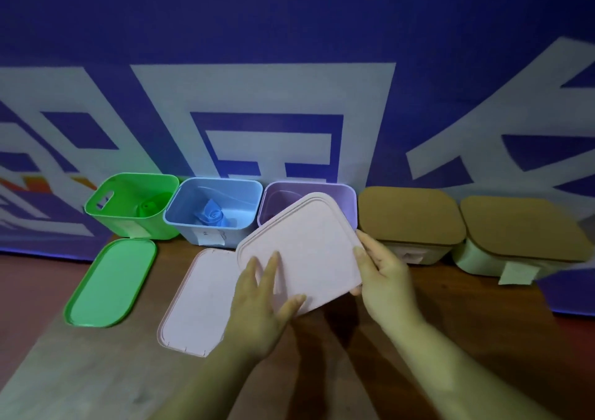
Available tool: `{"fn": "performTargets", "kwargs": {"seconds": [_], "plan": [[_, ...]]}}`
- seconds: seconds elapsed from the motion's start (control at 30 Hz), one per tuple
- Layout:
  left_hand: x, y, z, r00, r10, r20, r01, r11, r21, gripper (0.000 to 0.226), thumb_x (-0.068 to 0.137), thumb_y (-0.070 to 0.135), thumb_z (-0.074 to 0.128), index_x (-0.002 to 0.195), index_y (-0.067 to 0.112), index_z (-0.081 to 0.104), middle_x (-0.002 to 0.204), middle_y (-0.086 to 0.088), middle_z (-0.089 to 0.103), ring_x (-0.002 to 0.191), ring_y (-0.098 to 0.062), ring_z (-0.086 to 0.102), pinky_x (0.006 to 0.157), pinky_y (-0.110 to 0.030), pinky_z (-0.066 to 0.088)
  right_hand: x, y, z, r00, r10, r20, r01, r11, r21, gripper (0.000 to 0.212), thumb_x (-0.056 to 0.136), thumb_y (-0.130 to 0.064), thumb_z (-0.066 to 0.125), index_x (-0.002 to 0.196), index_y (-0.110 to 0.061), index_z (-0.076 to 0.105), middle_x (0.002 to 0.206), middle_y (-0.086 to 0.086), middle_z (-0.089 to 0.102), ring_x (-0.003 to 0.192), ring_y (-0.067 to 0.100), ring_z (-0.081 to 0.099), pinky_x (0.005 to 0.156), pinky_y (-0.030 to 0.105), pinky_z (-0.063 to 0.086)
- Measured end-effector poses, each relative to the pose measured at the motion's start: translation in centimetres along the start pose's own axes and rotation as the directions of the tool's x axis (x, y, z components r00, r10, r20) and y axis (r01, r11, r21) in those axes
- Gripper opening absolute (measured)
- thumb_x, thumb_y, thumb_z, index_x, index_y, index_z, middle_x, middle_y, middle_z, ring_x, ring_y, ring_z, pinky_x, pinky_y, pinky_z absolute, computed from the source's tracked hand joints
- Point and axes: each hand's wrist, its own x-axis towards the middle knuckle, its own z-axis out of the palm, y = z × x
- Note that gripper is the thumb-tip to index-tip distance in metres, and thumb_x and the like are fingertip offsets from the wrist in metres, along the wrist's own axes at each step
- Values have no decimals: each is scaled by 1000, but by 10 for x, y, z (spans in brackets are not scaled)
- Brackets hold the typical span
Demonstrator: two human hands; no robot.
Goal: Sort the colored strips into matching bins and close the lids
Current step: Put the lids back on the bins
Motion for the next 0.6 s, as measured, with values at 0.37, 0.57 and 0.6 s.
{"fn": "performTargets", "kwargs": {"seconds": [0.37, 0.57, 0.6], "plan": [[29, -17, -23, 998, -56, -30, 59, 994, 93, 94, 66, 94, 34, 147, 58, 1, 164, 3, -15, 152, -27, -4, 120, -48, 17, 32, 1, 21, 977, 181, -112, -162, 974, 158, 30, 100, -21, 51, 125, -33, 64, 79, 6, 72, 53, 16, 53, 50, 27, 49], [68, -28, -30, 999, 50, 19, -53, 982, 179, 95, 72, 85, 46, 151, 50, 8, 163, 6, -11, 151, -24, 3, 119, -44, 22, 58, 9, 31, 975, 197, -107, -195, 980, 32, 39, 102, -16, 47, 137, -31, 54, 113, -2, 70, 78, 16, 62, 52, 19, 52], [78, -29, -30, 998, 60, 18, -62, 977, 203, 94, 73, 86, 44, 151, 49, 8, 164, 5, -9, 151, -24, 4, 119, -45, 22, 63, 10, 33, 982, 161, -99, -167, 985, -50, 42, 102, -16, 46, 140, -33, 50, 122, -4, 65, 89, 16, 63, 58, 21, 56]]}}
